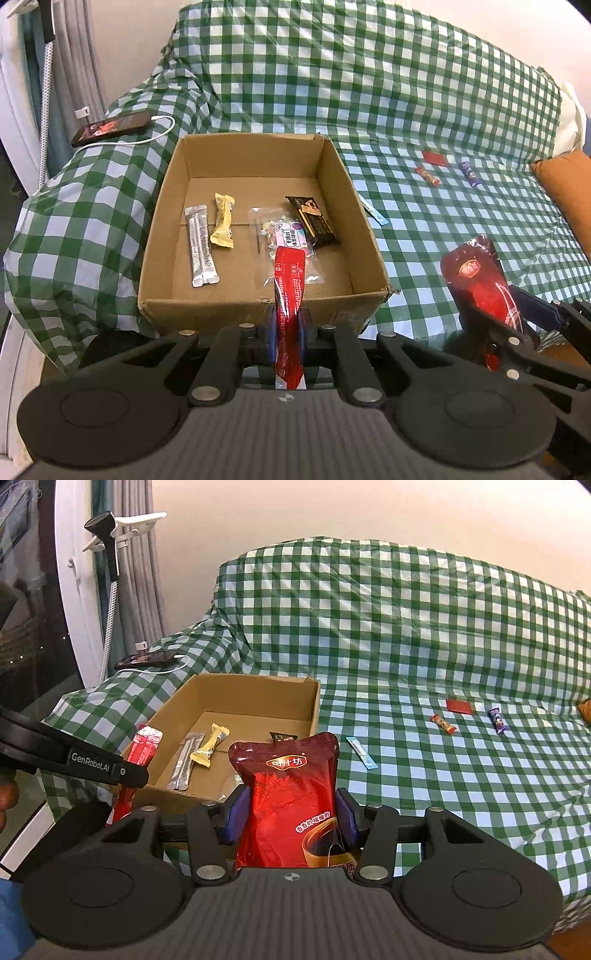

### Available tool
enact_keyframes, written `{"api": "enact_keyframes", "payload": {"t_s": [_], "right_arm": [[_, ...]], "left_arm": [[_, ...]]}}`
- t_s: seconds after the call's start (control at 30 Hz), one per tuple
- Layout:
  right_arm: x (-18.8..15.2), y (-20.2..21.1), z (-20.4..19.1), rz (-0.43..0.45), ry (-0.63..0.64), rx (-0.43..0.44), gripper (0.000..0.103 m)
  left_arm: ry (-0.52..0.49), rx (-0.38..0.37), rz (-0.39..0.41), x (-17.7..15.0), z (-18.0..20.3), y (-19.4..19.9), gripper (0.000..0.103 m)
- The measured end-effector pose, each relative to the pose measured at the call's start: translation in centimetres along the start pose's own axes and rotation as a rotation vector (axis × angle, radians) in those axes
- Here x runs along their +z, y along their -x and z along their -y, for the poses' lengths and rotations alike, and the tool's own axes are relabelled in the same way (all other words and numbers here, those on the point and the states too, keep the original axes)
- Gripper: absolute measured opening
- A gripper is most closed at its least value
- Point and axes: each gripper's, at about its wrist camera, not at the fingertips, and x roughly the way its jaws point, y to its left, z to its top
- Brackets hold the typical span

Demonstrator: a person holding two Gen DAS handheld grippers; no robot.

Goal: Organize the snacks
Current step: 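Carry both snacks over the box and open both tools to drop them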

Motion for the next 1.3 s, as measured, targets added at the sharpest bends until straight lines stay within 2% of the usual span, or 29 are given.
{"api": "enact_keyframes", "payload": {"t_s": [0.57, 1.3], "right_arm": [[-0.1, 0.6, -1.0, -0.001, 0.044, 0.003, 0.053], [0.4, -3.1, -0.8, -0.097, 0.082, 0.019, 0.053]], "left_arm": [[0.015, -0.004, 0.021, -0.5, -0.6, 0.7, 0.012], [0.046, -0.02, -0.055, 0.6, -2.0, -3.0, 0.012]]}}
